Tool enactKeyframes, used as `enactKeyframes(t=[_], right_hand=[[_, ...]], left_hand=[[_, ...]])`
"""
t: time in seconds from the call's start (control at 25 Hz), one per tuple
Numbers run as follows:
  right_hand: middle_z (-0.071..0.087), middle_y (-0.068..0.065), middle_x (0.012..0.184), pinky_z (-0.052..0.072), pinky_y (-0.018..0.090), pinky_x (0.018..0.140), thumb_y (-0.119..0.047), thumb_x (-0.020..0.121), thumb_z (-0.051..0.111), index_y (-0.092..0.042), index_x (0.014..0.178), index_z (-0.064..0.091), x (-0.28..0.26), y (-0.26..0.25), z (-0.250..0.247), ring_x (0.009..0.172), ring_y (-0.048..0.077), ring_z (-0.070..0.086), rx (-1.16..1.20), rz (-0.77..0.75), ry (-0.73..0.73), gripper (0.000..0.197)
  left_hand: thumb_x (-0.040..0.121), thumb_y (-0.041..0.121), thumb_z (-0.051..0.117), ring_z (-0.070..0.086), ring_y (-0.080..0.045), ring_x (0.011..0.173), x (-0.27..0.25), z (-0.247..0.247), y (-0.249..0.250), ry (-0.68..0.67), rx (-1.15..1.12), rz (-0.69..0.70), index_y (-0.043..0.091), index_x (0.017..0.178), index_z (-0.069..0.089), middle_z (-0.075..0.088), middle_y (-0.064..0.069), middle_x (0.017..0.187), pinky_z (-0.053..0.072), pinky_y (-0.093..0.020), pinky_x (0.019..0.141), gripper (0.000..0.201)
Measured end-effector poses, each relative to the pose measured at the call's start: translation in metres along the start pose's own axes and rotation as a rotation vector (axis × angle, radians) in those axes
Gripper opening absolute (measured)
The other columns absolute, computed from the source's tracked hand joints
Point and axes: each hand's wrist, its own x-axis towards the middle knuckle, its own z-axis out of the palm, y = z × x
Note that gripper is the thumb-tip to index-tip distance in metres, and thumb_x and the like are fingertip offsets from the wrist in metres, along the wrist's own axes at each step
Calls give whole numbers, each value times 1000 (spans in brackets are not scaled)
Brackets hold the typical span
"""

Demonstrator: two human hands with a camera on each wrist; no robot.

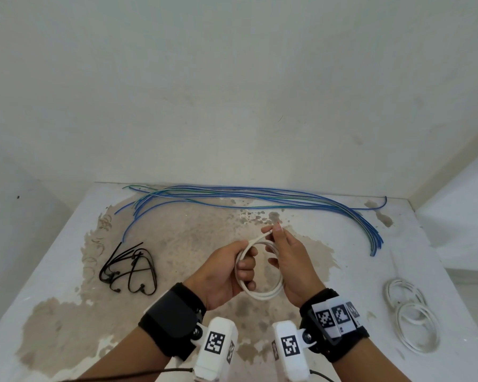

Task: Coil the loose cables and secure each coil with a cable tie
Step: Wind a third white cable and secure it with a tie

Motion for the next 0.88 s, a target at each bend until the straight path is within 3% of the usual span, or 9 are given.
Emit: enactKeyframes(t=[0.12,0.24,0.36,0.52,0.64,0.76,0.88], right_hand=[[63,-4,93,45,34,83,-51,104,45,-30,91,71,2,1,1,92,15,60,-2,-8,46,36],[54,0,91,47,43,82,-56,101,48,-34,82,74,5,0,-1,86,22,55,100,27,117,39],[50,-2,86,44,35,77,-53,103,45,-31,91,75,3,-2,-5,82,17,51,29,37,80,39],[47,0,79,41,29,67,-51,106,40,-34,106,76,5,-6,-10,71,15,48,-48,47,5,40],[33,-6,63,35,27,59,-46,108,36,-22,115,70,8,-9,-18,55,10,34,136,114,75,42],[25,-6,58,29,26,46,-37,108,36,-14,92,55,11,-14,-24,47,11,23,520,257,44,34],[30,-4,60,29,25,44,-20,102,35,-19,77,39,9,-20,-21,48,11,25,586,224,-15,25]], left_hand=[[104,30,37,29,-11,39,1,2,-2,19,51,12,14,74,53,29,3,51,41,-28,47,38],[101,25,37,39,-14,43,1,-1,-4,-24,20,-5,9,74,58,39,0,55,48,-32,54,37],[99,22,36,33,-12,42,1,-3,-4,-60,-20,-36,9,78,61,31,3,54,47,-32,53,36],[98,24,37,17,-7,38,1,-1,-6,10,-62,24,19,69,49,18,9,51,31,-24,41,32],[97,23,37,18,-7,36,4,-5,-3,71,-220,112,21,68,43,18,10,49,28,-23,39,30],[100,22,37,24,-6,34,6,-14,5,84,-406,170,20,71,43,21,8,48,39,-23,42,29],[105,26,37,29,-6,36,9,-19,7,82,-468,203,17,75,45,26,9,50,45,-24,45,33]])
